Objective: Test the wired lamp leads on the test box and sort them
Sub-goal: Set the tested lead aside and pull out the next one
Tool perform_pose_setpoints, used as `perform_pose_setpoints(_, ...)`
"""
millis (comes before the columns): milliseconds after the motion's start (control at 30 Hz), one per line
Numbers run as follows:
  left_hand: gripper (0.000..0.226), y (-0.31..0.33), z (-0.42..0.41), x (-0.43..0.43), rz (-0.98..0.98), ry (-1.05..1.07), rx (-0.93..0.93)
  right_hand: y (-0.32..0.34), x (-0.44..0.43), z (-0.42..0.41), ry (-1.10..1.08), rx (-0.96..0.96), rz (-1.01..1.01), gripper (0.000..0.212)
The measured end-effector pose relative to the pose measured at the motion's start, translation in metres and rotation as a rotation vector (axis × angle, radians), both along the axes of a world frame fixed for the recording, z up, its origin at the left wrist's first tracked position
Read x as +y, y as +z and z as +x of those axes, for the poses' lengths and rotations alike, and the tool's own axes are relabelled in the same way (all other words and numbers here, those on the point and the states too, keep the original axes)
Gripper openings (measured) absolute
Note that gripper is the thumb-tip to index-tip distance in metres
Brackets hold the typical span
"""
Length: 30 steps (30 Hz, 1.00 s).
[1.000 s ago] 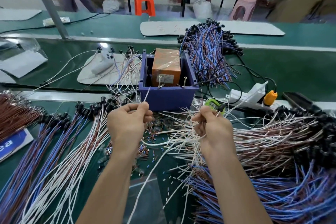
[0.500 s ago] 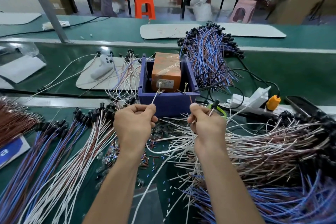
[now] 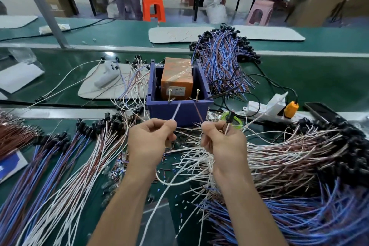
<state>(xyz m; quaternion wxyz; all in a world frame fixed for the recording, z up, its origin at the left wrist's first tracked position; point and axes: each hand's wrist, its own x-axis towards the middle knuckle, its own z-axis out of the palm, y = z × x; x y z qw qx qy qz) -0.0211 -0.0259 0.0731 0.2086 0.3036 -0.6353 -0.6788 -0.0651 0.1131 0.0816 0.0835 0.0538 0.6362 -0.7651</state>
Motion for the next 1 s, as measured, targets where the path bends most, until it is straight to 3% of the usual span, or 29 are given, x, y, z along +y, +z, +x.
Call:
perform_pose_setpoints(67, 0.020, 0.005, 0.005, 0.011, 0.092, -0.123, 0.053, 0.000, 0.005, 0.007, 0.099, 0.018, 0.033, 0.039)
perform_pose_setpoints(233, 0.015, 0.010, 0.009, 0.035, 0.263, -0.422, 0.080, -0.002, 0.035, 0.025, 0.223, -0.001, 0.101, 0.025)
perform_pose_setpoints(300, 0.019, 0.009, 0.008, 0.044, 0.259, -0.458, 0.060, 0.000, 0.054, 0.029, 0.208, -0.027, 0.081, 0.026)
perform_pose_setpoints(400, 0.005, 0.007, 0.003, 0.057, 0.209, -0.401, 0.003, 0.002, 0.091, 0.028, 0.097, 0.010, 0.120, 0.037)
perform_pose_setpoints(567, 0.013, 0.003, -0.008, 0.076, 0.036, -0.341, -0.069, 0.012, 0.170, 0.008, -0.172, 0.168, 0.715, 0.055)
perform_pose_setpoints(633, 0.015, 0.003, -0.013, 0.084, -0.047, -0.388, -0.092, 0.022, 0.200, -0.005, -0.239, 0.166, 0.829, 0.061)
perform_pose_setpoints(733, 0.017, -0.001, -0.020, 0.093, -0.200, -0.430, -0.132, 0.034, 0.222, -0.028, -0.267, 0.148, 1.035, 0.059)
perform_pose_setpoints(900, 0.012, -0.009, -0.029, 0.087, -0.481, -0.200, -0.221, 0.041, 0.218, -0.058, -0.222, 0.188, 1.479, 0.053)
perform_pose_setpoints(1000, 0.020, -0.021, -0.029, 0.077, -0.703, -0.186, -0.346, 0.038, 0.213, -0.067, -0.251, 0.204, 1.659, 0.054)
